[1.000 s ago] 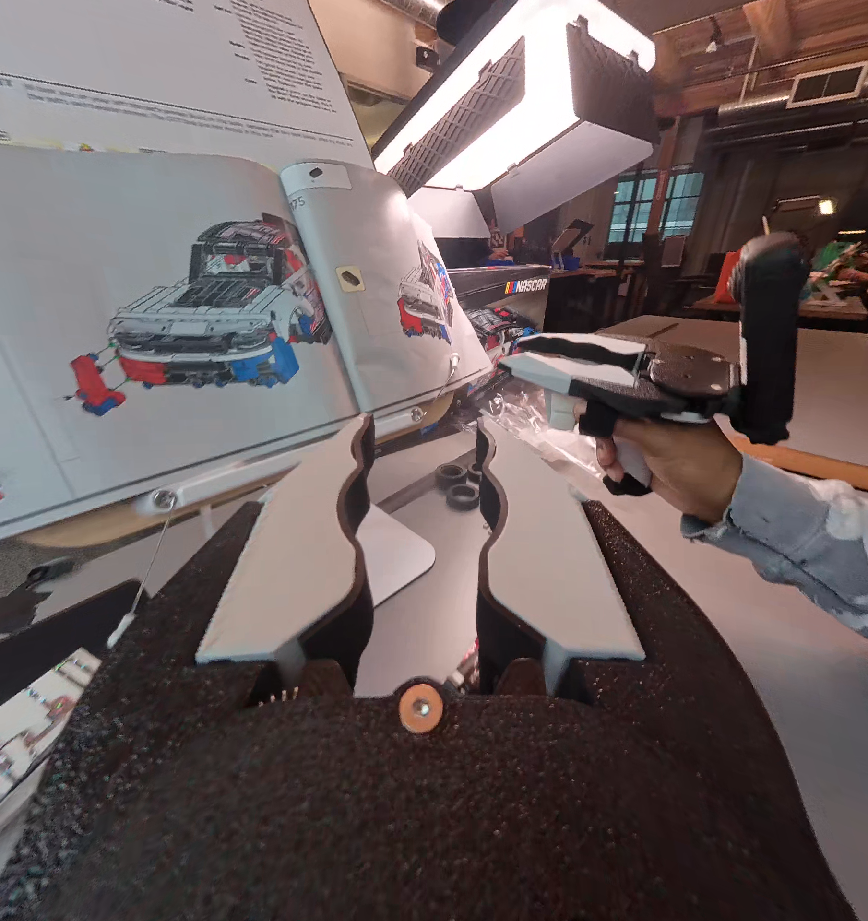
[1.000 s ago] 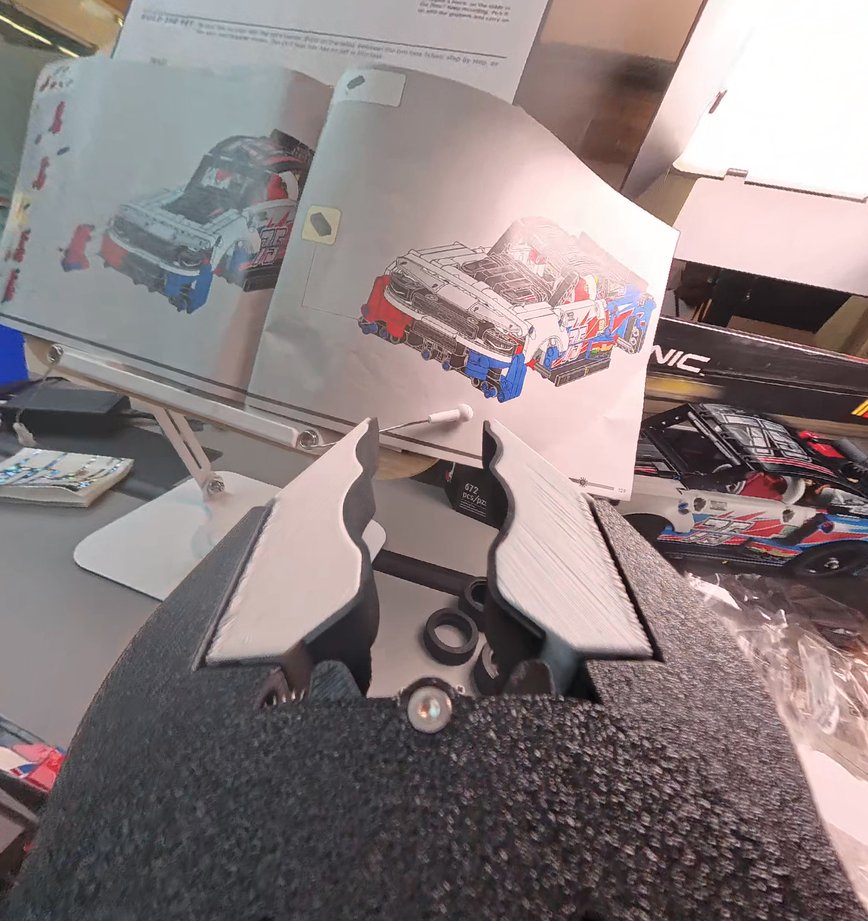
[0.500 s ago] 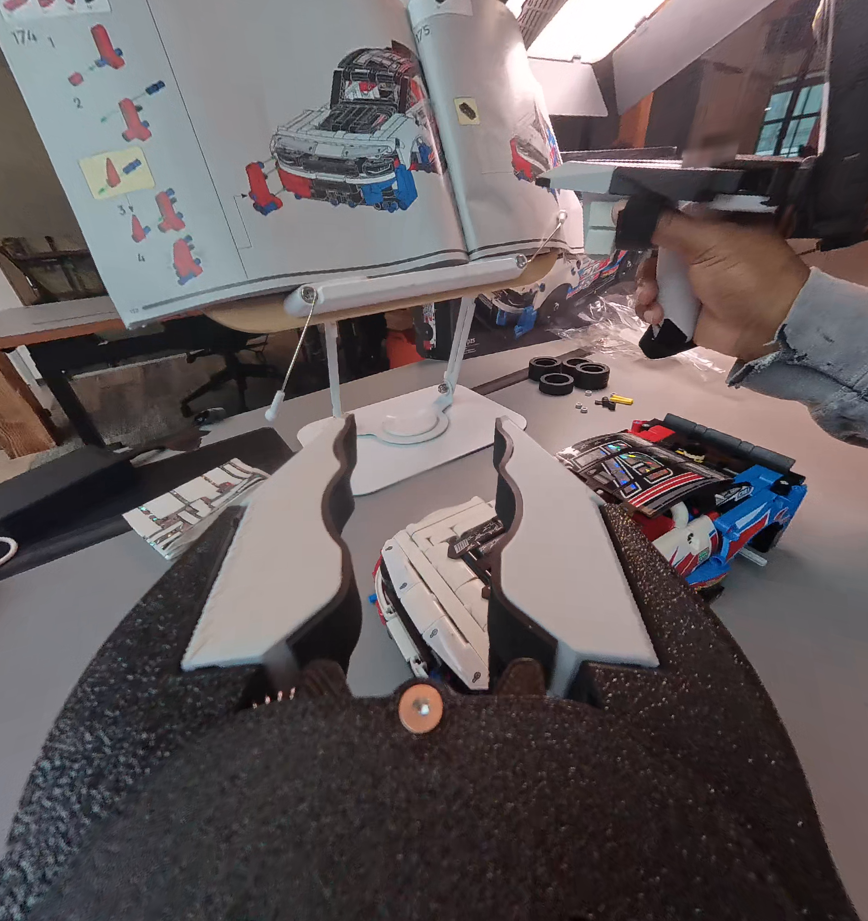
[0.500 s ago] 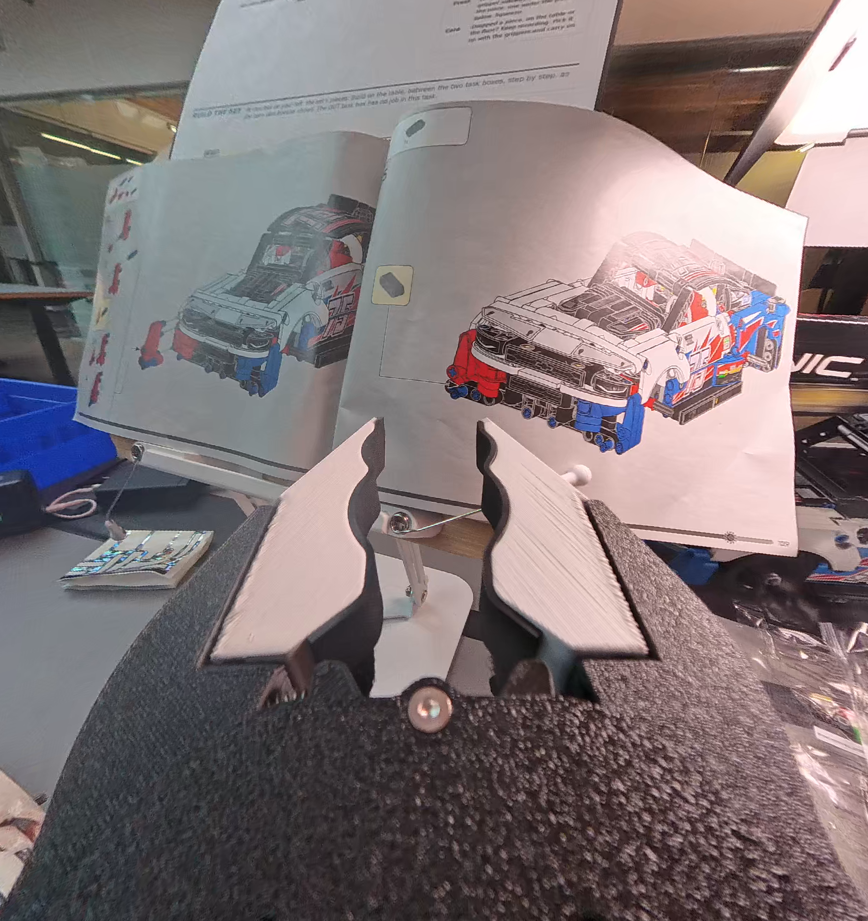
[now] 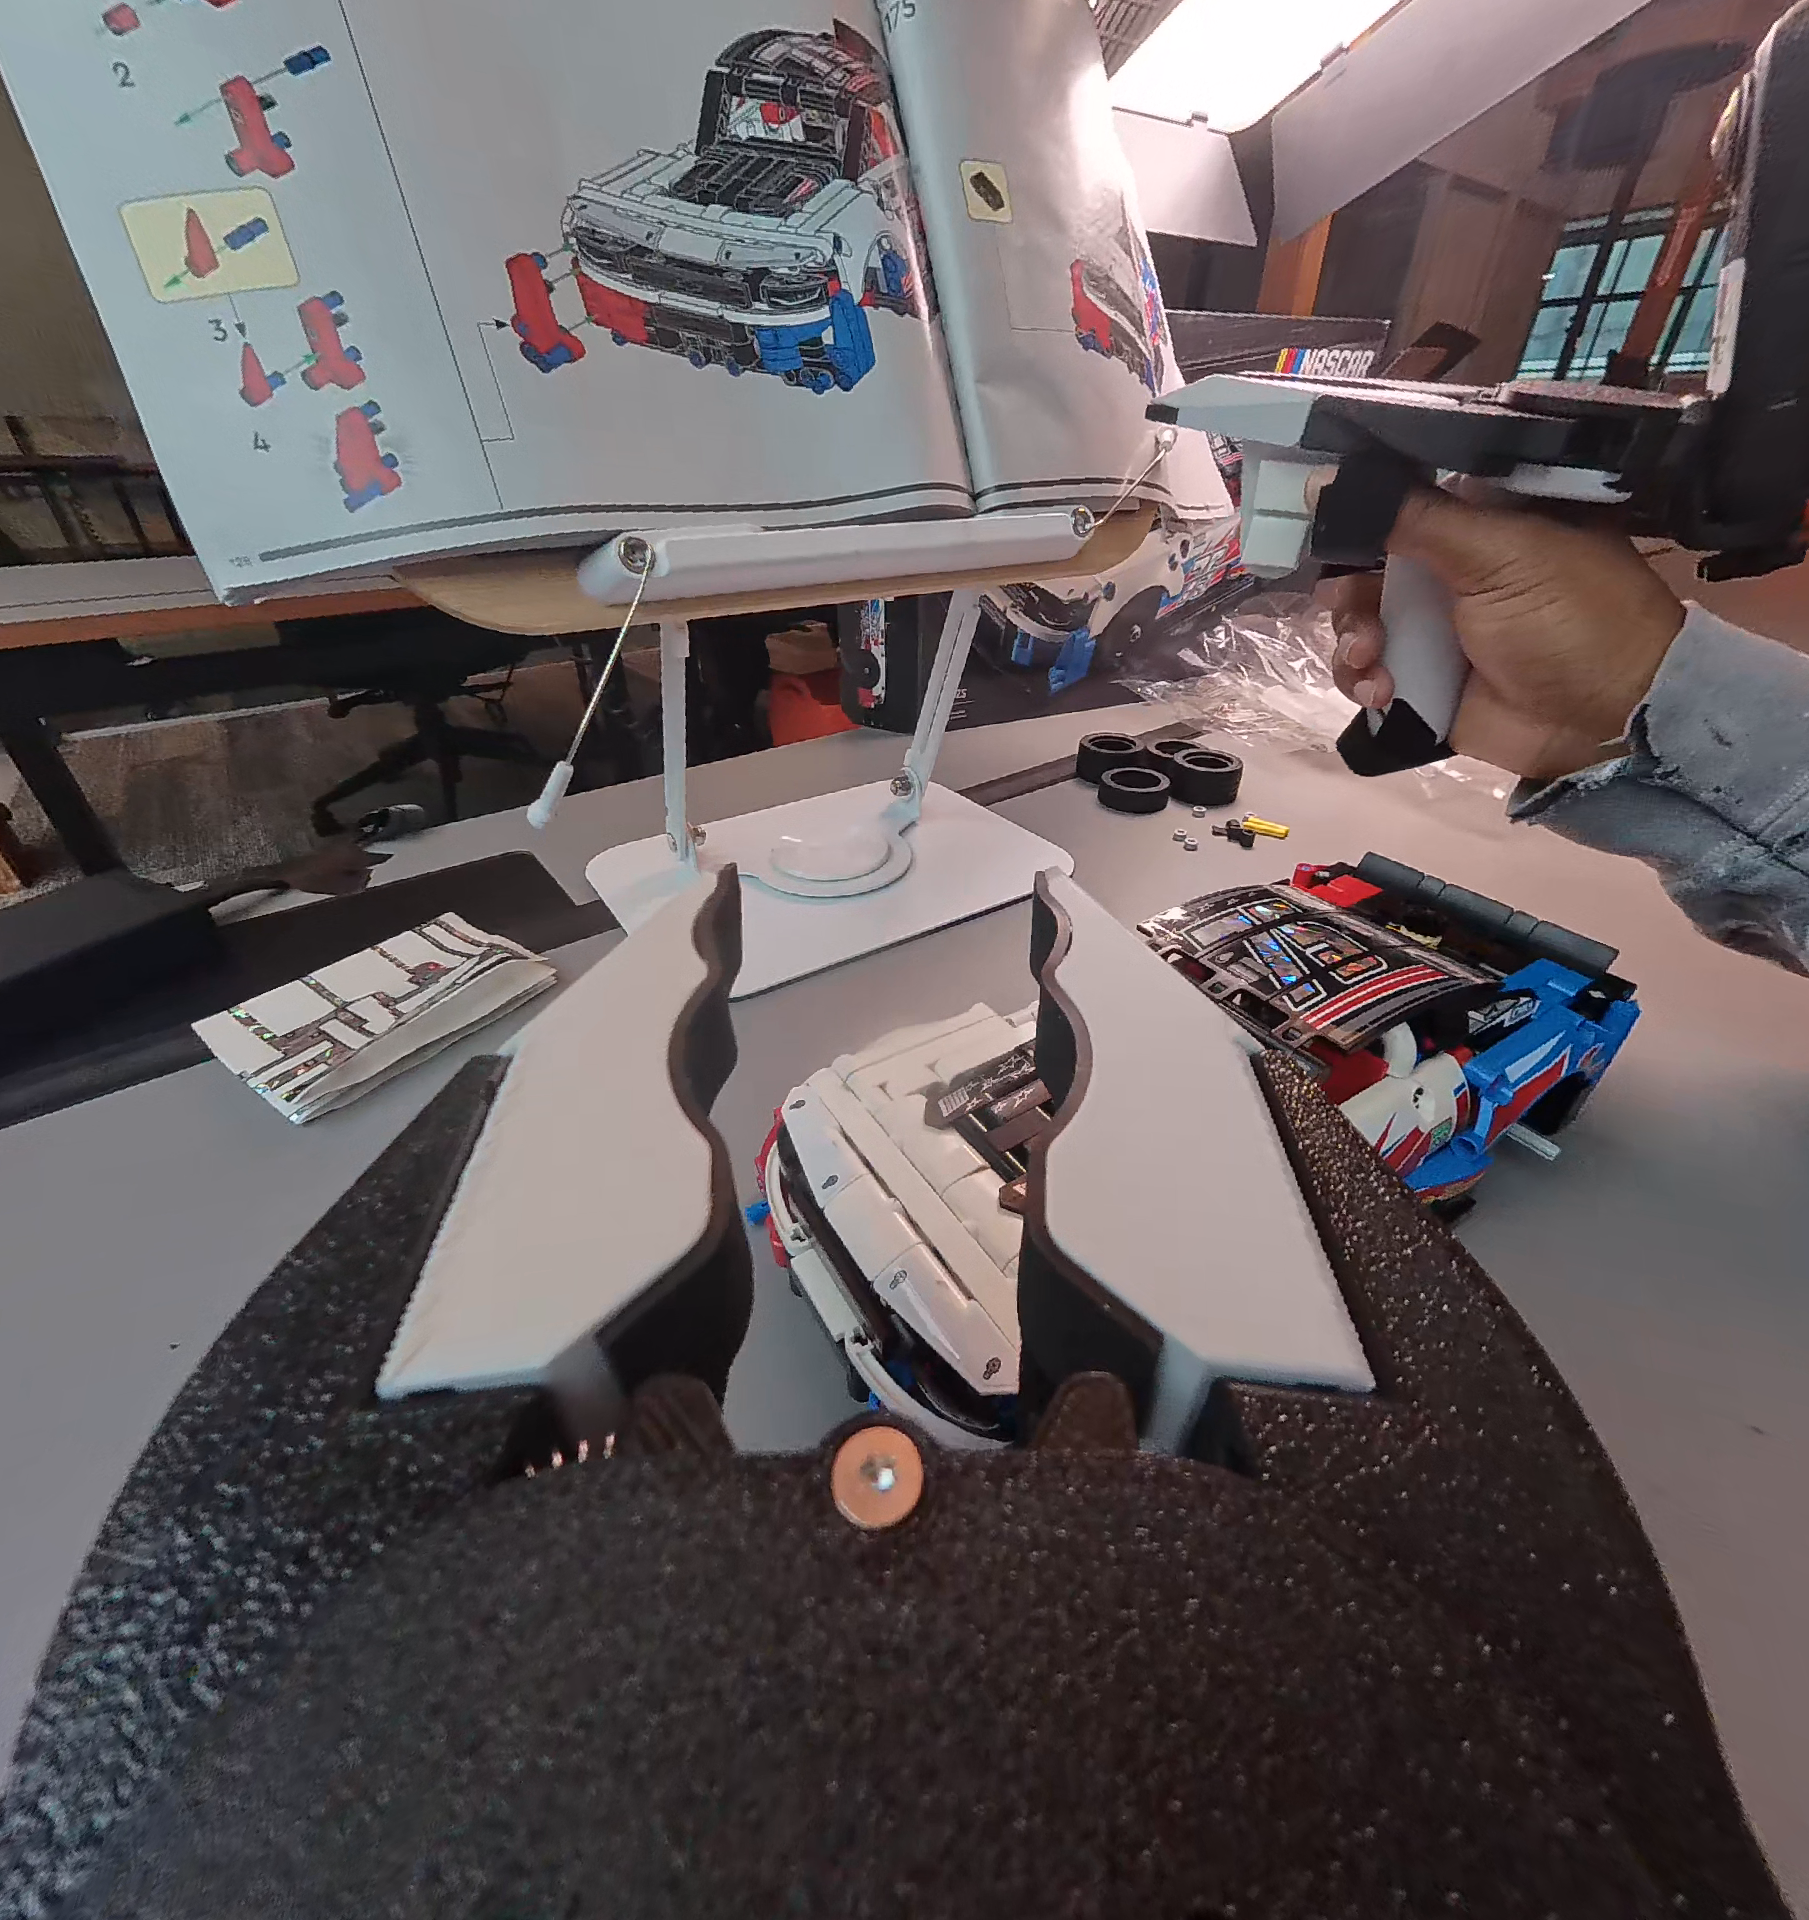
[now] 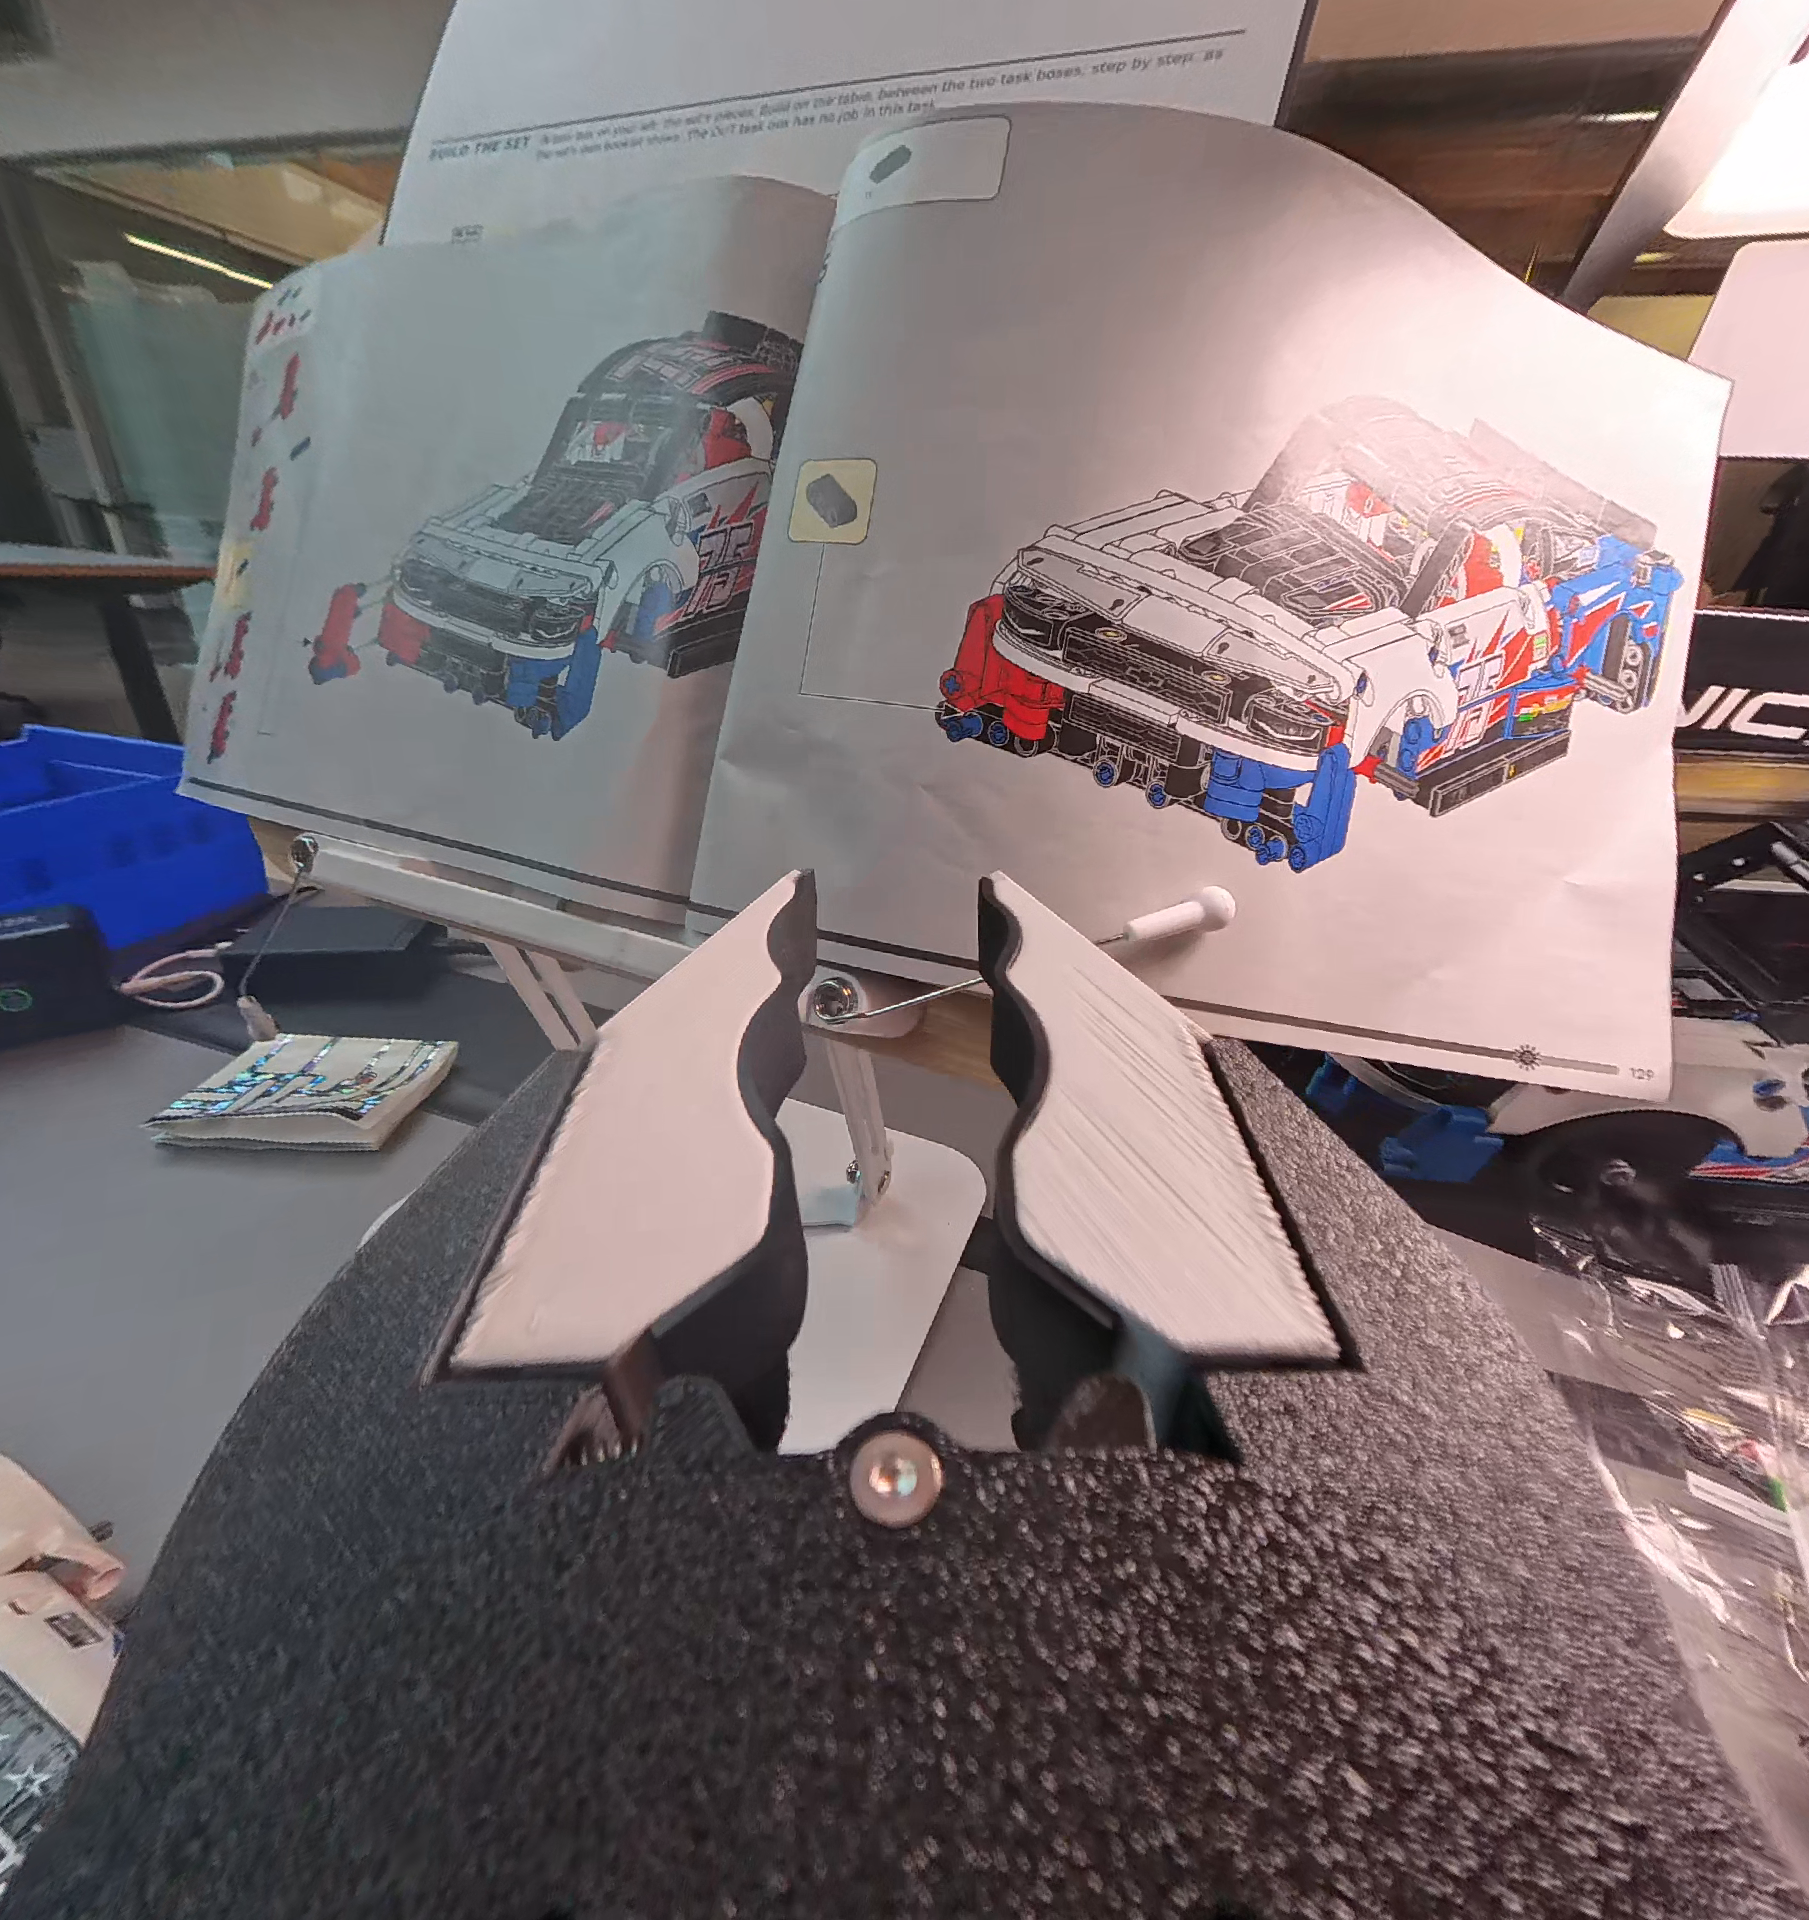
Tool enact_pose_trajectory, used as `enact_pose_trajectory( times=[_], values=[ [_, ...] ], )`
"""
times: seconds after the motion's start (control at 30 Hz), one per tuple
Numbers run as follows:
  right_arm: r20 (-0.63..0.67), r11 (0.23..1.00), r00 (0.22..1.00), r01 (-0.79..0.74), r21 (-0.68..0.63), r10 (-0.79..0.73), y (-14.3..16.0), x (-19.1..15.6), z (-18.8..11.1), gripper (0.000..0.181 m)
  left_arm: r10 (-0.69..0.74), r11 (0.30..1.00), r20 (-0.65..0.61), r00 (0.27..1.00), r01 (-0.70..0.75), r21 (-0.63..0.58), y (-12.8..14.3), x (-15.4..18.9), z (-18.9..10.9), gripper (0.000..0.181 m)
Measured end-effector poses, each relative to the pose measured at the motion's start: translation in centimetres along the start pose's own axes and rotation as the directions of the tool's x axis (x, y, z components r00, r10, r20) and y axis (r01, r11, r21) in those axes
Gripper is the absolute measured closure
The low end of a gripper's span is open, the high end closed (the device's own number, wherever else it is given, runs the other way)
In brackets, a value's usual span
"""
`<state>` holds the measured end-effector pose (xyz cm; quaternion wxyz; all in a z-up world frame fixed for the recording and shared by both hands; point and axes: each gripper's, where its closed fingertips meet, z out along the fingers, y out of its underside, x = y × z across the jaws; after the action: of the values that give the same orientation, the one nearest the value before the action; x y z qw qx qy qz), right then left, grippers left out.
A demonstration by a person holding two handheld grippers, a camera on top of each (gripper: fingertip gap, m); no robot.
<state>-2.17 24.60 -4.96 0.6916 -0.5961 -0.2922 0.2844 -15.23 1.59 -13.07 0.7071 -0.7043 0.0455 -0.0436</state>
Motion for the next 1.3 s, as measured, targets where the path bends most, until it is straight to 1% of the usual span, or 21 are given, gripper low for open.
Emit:
enact_pose_trajectory(
  times=[0.17,0.3,0.47,0.53,0.6,0.7,0.83,0.93,1.3],
  values=[
    [0.028,1.0,0.999,-0.017,-0.022,0.018,0.9,-0.9,0.3,0.151,0.017,1.0,0.002,1.0,-0.017,0.005,-0.1,0.1,0.0,0.126],
    [0.04,1.0,0.999,-0.011,-0.027,0.012,1.1,-1.4,0.4,0.152,0.021,1.0,0.001,1.0,-0.021,0.002,0.1,0.2,0.0,0.126],
    [0.048,0.999,0.998,-0.04,-0.03,0.042,1.3,-1.6,0.4,0.152,0.015,1.0,0.006,1.0,-0.015,0.004,0.1,0.1,-0.1,0.125],
    [0.056,0.999,0.997,-0.049,-0.018,0.05,1.2,-1.7,0.4,0.152,0.012,1.0,0.018,1.0,-0.012,0.011,0.0,-0.1,-0.1,0.12],
    [0.061,0.999,0.997,-0.045,-0.009,0.045,1.0,-1.9,0.3,0.152,0.003,1.0,0.036,0.999,-0.003,0.025,-0.2,-0.5,-0.2,0.109],
    [0.068,0.999,0.997,-0.039,0.019,0.038,0.6,-2.1,0.1,0.148,-0.014,0.999,0.049,0.999,0.012,0.037,-0.5,-0.8,-0.3,0.103],
    [0.074,0.996,0.997,-0.022,0.081,0.016,-0.9,-2.4,-0.4,0.144,-0.025,0.999,0.048,0.999,0.023,0.035,-0.3,-0.9,-0.3,0.102],
    [0.073,0.995,0.997,-0.008,0.099,0.001,-1.5,-2.4,-0.7,0.143,-0.021,0.999,0.048,0.999,0.02,0.032,-0.3,-0.9,-0.2,0.103],
    [0.088,0.997,0.996,-0.026,0.073,0.019,-1.0,-2.7,-0.5,0.143,-0.008,0.999,0.048,0.999,0.007,0.035,-0.5,-0.8,-0.3,0.104]
  ],
)
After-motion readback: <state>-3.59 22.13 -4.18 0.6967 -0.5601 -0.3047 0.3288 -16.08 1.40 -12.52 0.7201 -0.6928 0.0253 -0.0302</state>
